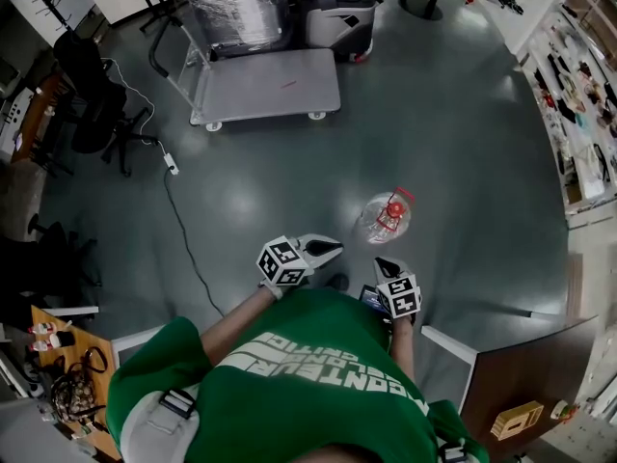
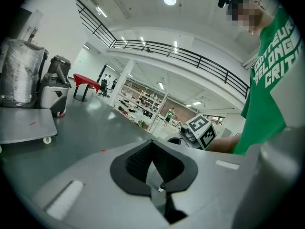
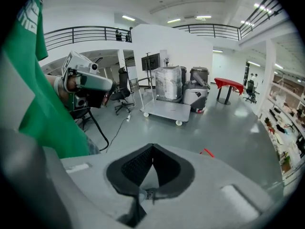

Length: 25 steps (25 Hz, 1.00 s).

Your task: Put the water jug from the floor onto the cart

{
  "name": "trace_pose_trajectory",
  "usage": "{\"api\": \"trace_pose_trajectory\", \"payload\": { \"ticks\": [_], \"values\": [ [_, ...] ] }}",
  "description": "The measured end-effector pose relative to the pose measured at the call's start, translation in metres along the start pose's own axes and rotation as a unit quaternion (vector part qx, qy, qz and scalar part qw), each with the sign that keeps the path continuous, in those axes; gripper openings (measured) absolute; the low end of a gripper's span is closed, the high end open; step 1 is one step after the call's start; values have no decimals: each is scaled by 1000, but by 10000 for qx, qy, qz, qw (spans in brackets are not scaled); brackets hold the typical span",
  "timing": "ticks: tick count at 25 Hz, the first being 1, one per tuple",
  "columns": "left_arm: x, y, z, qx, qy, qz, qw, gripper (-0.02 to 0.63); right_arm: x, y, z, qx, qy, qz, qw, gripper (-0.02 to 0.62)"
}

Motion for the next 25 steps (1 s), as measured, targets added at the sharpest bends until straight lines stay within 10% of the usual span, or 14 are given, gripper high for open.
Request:
{"api": "trace_pose_trajectory", "payload": {
  "ticks": [25],
  "values": [
    [9, -3, 38, -508, 522, 17, 9973, 9, 34, 32, -13, -81, 338, 719, 9968, -6]
  ]
}}
Point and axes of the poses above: the fingertips, and each gripper's own axes: z forward along the fingers, x to its right, y out of its underside, the point moved 5 cm from there along -z, backward along the fingers, and after that the axes turned 2 degrees about z, right-handed, at the moved point
